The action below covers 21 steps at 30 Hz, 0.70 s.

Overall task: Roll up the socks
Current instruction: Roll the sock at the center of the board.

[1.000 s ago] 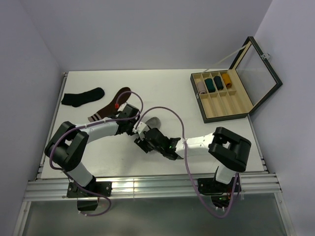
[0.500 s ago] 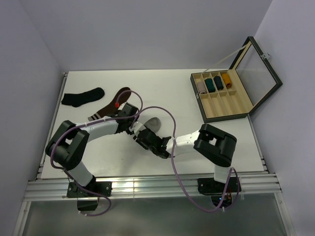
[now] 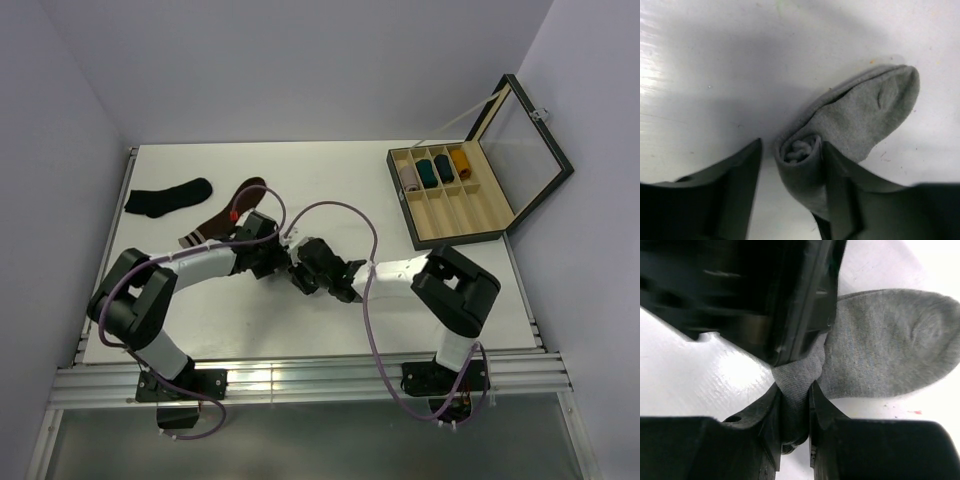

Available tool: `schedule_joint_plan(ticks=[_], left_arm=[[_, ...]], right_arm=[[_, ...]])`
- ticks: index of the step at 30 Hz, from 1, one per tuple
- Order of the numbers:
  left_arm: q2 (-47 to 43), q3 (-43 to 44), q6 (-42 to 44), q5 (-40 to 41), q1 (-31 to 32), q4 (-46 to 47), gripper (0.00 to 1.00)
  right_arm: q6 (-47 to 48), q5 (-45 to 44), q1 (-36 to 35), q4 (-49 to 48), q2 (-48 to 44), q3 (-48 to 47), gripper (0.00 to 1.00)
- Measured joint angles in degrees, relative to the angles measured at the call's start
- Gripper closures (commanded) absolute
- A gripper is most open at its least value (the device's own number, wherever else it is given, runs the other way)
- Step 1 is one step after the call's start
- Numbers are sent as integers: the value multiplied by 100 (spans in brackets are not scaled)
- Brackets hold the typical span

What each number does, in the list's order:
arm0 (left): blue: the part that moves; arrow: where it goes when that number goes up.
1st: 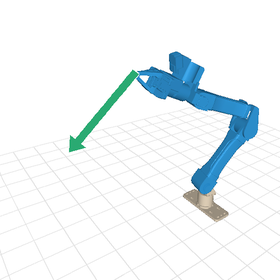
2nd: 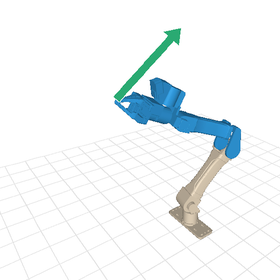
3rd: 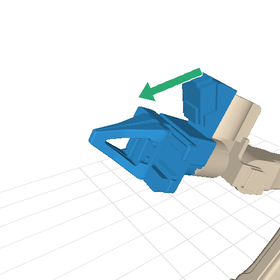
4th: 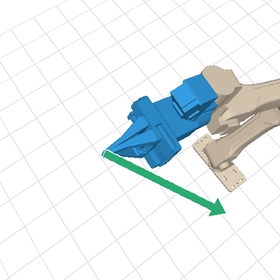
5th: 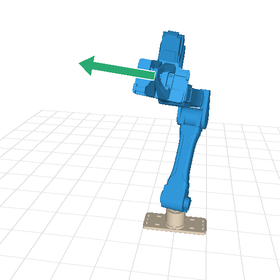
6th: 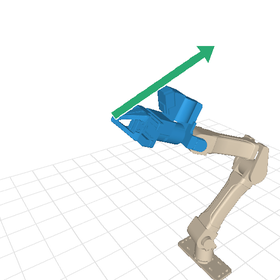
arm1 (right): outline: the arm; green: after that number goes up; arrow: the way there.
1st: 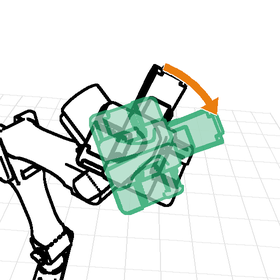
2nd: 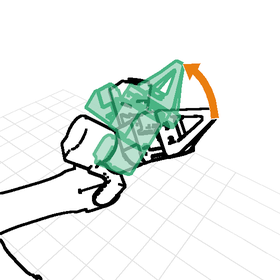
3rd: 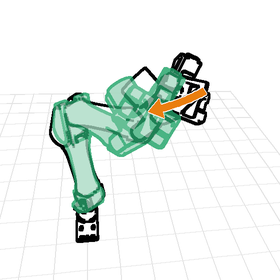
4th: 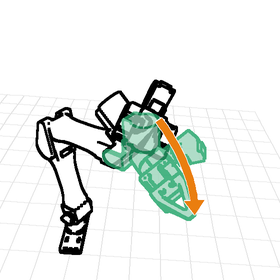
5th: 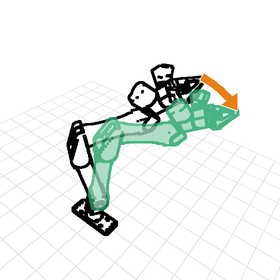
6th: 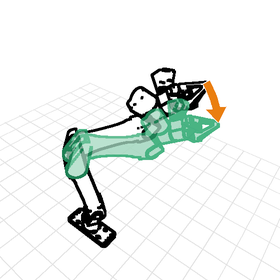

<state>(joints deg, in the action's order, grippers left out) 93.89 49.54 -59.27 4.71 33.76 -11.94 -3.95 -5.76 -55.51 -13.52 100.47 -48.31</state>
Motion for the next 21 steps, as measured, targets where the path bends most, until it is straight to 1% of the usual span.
schedule_joint_plan(ticks=[2, 8, 14, 18, 21], left_arm=[[-118, -76, -57, 0, -24, 46, 31], [-590, -564, -398, 79, -105, 162, 29], [-1196, -1182, -763, 166, -186, 448, 28], [-1344, -1449, -883, 157, -197, 728, 27], [-1412, -1543, -918, 162, -197, 833, 27]], right_arm=[[-140, 463, 197, 39, -24, 0, 100], [-525, 2009, 879, 125, 57, -59, 100], [-782, 3554, 1388, 334, 568, -511, 100], [-848, 4205, 1613, 671, 859, -859, 100], [-820, 4385, 1668, 988, 968, -1091, 100]])
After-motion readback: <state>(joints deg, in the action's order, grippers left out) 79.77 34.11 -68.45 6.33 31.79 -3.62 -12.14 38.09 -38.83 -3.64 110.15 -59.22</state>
